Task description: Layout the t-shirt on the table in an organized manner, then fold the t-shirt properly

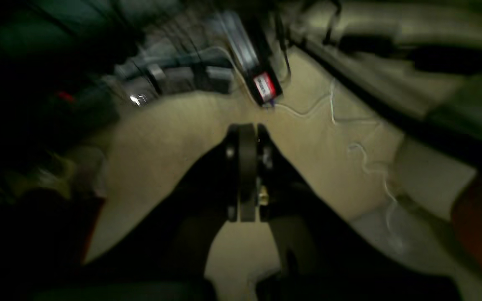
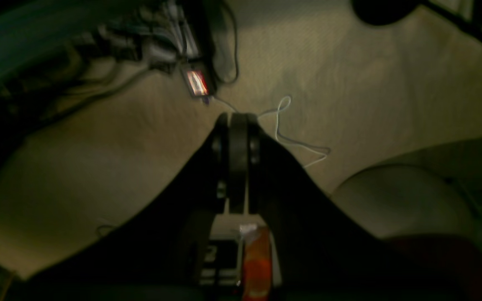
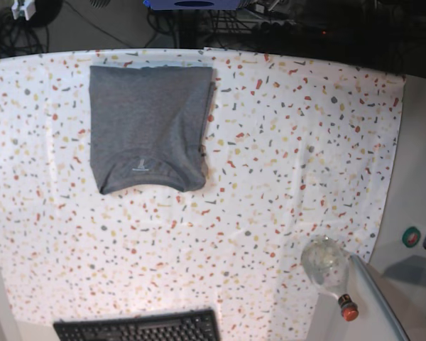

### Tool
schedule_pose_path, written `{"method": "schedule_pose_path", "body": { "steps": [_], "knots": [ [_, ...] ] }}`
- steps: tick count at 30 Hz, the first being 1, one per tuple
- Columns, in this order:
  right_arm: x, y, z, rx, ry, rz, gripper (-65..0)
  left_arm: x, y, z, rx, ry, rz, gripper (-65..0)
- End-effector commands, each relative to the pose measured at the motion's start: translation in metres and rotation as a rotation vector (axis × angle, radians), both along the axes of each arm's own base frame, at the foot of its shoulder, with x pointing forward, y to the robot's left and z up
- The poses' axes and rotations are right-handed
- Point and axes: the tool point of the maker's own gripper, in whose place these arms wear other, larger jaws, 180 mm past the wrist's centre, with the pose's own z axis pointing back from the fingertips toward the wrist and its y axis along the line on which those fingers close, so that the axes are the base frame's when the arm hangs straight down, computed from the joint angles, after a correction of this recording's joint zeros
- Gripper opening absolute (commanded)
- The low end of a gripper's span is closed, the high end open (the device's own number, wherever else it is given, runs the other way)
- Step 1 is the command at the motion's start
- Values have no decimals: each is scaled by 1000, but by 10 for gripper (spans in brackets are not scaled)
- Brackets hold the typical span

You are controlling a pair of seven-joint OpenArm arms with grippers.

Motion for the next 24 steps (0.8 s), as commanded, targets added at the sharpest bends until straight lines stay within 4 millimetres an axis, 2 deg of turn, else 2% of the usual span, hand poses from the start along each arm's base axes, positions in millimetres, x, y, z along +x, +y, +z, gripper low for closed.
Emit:
{"method": "schedule_pose_path", "body": {
  "steps": [1,4,6,9,12,14,16,18,21,24],
  "knots": [
    [-12,4,-14,-10,35,34,-650,-1,-2,-11,-5,1,5,-650],
    [-37,21,-57,-39,105,139,-650,-8,10,-50,21,27,1,-650],
    [-53,31,-79,-51,129,200,-650,-17,13,-71,26,40,-9,-650],
    [-68,40,-106,-60,122,267,-650,-31,34,-102,68,64,-13,-650],
    [-64,44,-117,-67,49,256,-650,-40,57,-122,117,67,14,-650],
    [-49,45,-118,-82,-45,216,-650,-31,65,-124,123,6,56,-650],
    [-33,45,-118,-91,-113,200,-650,-6,54,-122,72,-111,83,-650],
    [-23,44,-119,-93,-137,206,-650,-3,53,-120,59,-144,91,-650],
    [-13,43,-120,-95,-160,210,-650,2,38,-118,18,-179,101,-650],
    [0,43,-121,-97,-180,210,-650,12,32,-117,10,-210,178,-650]
  ]
}}
